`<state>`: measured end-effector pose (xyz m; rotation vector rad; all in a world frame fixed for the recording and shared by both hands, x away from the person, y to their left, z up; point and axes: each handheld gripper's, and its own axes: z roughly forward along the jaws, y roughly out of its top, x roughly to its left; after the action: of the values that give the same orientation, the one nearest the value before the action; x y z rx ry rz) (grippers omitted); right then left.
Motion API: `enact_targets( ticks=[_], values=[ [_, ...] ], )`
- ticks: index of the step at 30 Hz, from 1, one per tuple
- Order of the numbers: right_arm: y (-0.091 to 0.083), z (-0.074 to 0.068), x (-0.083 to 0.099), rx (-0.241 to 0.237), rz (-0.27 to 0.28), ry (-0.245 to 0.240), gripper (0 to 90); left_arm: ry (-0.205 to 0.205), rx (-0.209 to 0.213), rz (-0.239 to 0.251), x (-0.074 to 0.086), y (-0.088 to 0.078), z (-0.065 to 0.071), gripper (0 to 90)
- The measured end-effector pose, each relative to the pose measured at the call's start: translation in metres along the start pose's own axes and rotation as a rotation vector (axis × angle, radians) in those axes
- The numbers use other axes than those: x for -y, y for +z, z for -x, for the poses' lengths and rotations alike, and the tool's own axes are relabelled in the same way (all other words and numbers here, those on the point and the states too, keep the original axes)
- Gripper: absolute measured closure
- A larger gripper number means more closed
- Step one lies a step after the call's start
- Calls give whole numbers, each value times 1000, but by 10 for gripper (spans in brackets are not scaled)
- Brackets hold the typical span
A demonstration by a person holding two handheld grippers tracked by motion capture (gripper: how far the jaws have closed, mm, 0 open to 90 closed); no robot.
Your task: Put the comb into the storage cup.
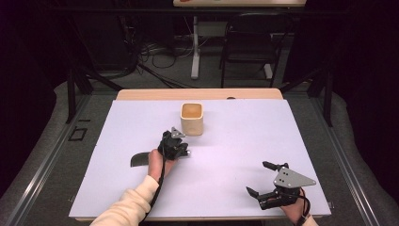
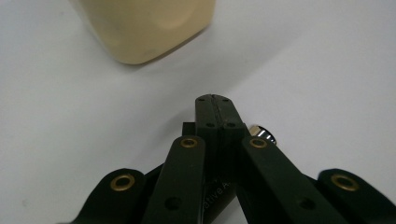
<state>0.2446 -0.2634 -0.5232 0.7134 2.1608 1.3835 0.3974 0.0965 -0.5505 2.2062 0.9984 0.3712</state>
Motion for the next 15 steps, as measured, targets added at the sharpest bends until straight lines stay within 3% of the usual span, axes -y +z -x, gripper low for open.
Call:
enact_targets(
  ticks=[11,15],
  values=[
    [0,0,0,1,1,6,2,44,27,-31,4,-5,11,900],
    [0,1,0,-1,1,7,2,41,40,-34,8,-9,12,900]
  ],
)
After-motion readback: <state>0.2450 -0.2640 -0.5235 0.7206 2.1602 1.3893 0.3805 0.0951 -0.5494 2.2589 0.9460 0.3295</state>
